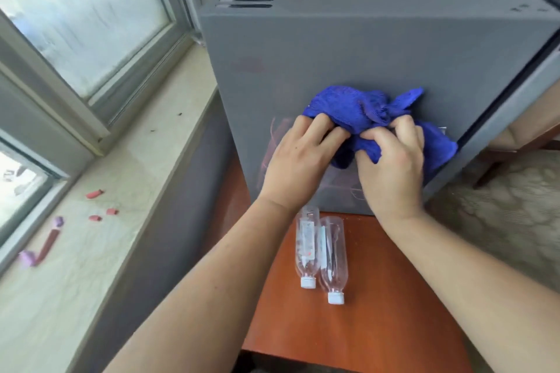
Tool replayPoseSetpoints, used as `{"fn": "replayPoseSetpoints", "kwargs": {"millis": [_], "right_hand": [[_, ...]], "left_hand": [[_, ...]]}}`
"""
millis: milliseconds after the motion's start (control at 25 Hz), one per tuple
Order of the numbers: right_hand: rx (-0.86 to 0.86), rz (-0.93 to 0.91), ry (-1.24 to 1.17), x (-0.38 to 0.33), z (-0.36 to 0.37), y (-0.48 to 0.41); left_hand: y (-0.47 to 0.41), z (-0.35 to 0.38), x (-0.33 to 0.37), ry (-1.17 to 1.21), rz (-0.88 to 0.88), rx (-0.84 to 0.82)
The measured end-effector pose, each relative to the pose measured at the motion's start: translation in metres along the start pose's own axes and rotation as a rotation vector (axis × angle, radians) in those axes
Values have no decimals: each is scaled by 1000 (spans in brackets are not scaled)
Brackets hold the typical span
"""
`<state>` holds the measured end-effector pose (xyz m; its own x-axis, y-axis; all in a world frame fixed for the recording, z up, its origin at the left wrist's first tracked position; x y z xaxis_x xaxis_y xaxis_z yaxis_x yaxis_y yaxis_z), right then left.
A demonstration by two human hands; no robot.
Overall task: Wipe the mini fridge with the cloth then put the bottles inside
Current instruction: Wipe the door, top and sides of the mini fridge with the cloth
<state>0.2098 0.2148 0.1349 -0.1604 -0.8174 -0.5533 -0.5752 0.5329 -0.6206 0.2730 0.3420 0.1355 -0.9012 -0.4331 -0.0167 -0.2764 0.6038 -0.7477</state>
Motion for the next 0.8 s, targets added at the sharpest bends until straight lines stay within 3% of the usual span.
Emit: {"fn": "replayPoseSetpoints", "kwargs": {"millis": [240, 400, 600, 800], "right_hand": [[-115, -15, -82, -103, 78, 28], [-155, -5, -116, -133, 106, 39], [-215, -94, -84, -131, 95, 34], [-210, -142, 78, -64, 42, 15]], "left_hand": [[55, -57, -97, -108, -51, -33], [74, -73, -132, -134, -131, -26], [78, -64, -120, -85, -190, 16], [42, -21, -47, -21, -126, -11]]}}
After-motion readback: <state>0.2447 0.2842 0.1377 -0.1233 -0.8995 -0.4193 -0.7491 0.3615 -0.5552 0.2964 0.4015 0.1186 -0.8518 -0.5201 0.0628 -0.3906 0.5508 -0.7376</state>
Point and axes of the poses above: each hand's wrist, its own y-axis away from the middle knuckle, its own z-axis out of the palm, x = y × z, the point moved 9 cm from there along -y, towards the middle knuckle, and after that the axes turned 8 degrees about z, right-handed, at the moved point
